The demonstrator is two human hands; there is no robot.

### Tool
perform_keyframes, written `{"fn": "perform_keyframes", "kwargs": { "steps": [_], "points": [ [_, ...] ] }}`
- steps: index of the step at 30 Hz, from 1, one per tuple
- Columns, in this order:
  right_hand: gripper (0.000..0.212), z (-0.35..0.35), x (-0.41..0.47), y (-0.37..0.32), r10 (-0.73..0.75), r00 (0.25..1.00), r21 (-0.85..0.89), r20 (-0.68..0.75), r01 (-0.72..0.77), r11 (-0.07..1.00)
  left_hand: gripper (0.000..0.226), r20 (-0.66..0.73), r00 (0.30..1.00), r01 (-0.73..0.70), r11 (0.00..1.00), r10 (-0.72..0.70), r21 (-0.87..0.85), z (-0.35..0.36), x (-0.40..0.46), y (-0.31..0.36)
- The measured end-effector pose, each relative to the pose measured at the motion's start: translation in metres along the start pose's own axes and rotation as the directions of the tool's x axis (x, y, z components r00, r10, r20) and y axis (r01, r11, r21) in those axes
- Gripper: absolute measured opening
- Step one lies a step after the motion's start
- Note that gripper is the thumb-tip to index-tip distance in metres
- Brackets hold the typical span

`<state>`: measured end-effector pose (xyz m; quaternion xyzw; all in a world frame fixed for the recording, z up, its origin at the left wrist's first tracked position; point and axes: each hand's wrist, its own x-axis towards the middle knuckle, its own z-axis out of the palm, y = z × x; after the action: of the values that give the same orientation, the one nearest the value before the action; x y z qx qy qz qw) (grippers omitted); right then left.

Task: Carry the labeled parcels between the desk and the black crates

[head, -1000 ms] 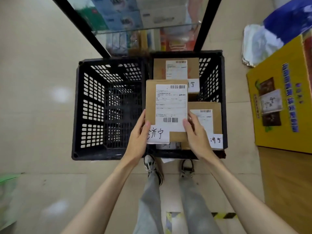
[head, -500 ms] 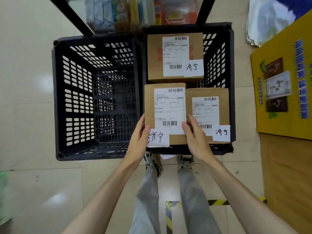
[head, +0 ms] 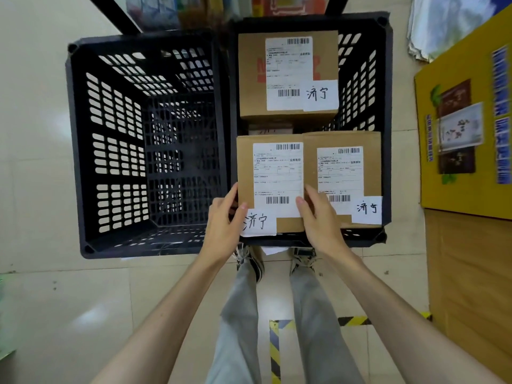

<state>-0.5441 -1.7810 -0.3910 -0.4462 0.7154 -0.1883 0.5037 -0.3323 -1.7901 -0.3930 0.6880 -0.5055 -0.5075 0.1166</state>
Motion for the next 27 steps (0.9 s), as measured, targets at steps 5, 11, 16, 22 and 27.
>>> {"fn": "perform_keyframes", "kwargs": {
  "steps": [5,11,16,22,27],
  "points": [
    [0.034,0.001,0.009,0.004,0.026,1.000,-0.073,-0.005,-0.027,0.997,0.058,-0.027,0.999,0.036,0.995,-0.033,0.090,0.000,0.012,0.003],
    [0.047,-0.012,0.005,-0.013,-0.135,0.990,-0.473,0.032,0.134,0.871,0.062,-0.033,0.987,-0.132,0.914,0.156,0.383,-0.011,0.012,0.016],
    [0.060,-0.003,0.018,-0.020,-0.292,0.945,-0.731,0.148,0.303,0.611,0.068,0.124,0.919,-0.337,0.584,0.373,0.738,-0.013,0.029,0.008],
    [0.066,0.007,0.025,-0.001,-0.305,0.934,-0.819,0.183,0.317,0.478,0.070,0.212,0.932,-0.340,0.501,0.295,0.796,-0.012,0.037,-0.004],
    [0.064,0.004,0.028,-0.006,-0.262,0.941,-0.792,0.216,0.325,0.517,0.071,0.260,0.940,-0.336,0.462,0.222,0.821,-0.017,0.040,0.007]
  ]
}}
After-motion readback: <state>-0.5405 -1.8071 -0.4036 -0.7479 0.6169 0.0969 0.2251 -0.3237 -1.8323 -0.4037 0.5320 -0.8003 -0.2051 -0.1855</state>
